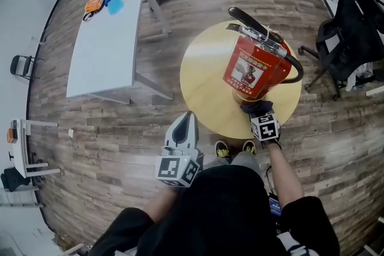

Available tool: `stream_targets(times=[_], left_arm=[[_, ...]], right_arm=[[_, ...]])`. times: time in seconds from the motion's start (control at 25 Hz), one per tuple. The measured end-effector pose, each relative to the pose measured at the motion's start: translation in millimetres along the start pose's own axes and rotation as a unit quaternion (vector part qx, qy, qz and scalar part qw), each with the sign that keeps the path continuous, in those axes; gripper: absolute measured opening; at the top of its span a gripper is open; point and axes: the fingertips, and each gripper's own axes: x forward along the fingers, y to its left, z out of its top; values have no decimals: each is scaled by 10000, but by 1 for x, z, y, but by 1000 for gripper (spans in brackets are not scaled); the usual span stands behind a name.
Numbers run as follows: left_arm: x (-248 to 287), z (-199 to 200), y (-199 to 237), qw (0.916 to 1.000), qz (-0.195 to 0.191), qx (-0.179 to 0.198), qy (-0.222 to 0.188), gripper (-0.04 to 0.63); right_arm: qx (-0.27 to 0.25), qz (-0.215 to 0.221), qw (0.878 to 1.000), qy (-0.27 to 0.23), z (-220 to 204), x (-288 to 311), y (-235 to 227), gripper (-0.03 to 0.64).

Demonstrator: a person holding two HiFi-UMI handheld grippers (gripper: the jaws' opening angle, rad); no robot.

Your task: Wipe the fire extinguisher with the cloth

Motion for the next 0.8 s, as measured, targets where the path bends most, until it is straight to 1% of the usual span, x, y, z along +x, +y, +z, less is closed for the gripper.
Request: stream_targets(times=[0.16, 0.24, 0.28, 0.36, 0.44, 0.52, 0.56, 0.6, 0.64, 0.68, 0.76, 0.8], left_arm=[[-4, -4, 4, 10000, 2, 7, -22, 25], [-5, -6, 3, 10000, -38, 8, -36, 25], [-6, -6, 2, 10000, -57, -1, -47, 25], [-6, -5, -1, 9999, -100, -33, -75, 25], [-5, -4, -5, 9998, -154, -74, -105, 25], [-4, -3, -9, 9996, -216, -94, -140, 25], [-5, -2, -11, 9995, -238, -104, -154, 25], [-5, -2, -13, 9995, -254, -117, -164, 25], [-6, -1, -14, 9994, -271, -131, -178, 25], [-7, -1, -14, 9993, -291, -141, -199, 25], [-9, 1, -14, 9991, -315, -162, -247, 25], [-9, 1, -14, 9990, -313, -172, -265, 25]], right_arm=[[464, -51, 9989, 101, -6, 4, 1, 101], [626, 56, 9979, 181, 0, 0, 8, 101], [700, 149, 9973, 139, 9, -9, 15, 101], [815, 367, 9959, -121, 40, -39, 32, 100], [802, 599, 9937, -506, 82, -77, 50, 100], [765, 923, 9880, -975, 132, -121, 70, 100], [808, 1141, 9826, -1225, 158, -144, 79, 100], [935, 1397, 9748, -1466, 183, -167, 87, 100], [1166, 1690, 9640, -1689, 206, -189, 92, 100], [1477, 2009, 9498, -1891, 226, -209, 96, 100], [2169, 2631, 9131, -2237, 257, -241, 98, 100], [2531, 2915, 8914, -2375, 268, -252, 95, 100]])
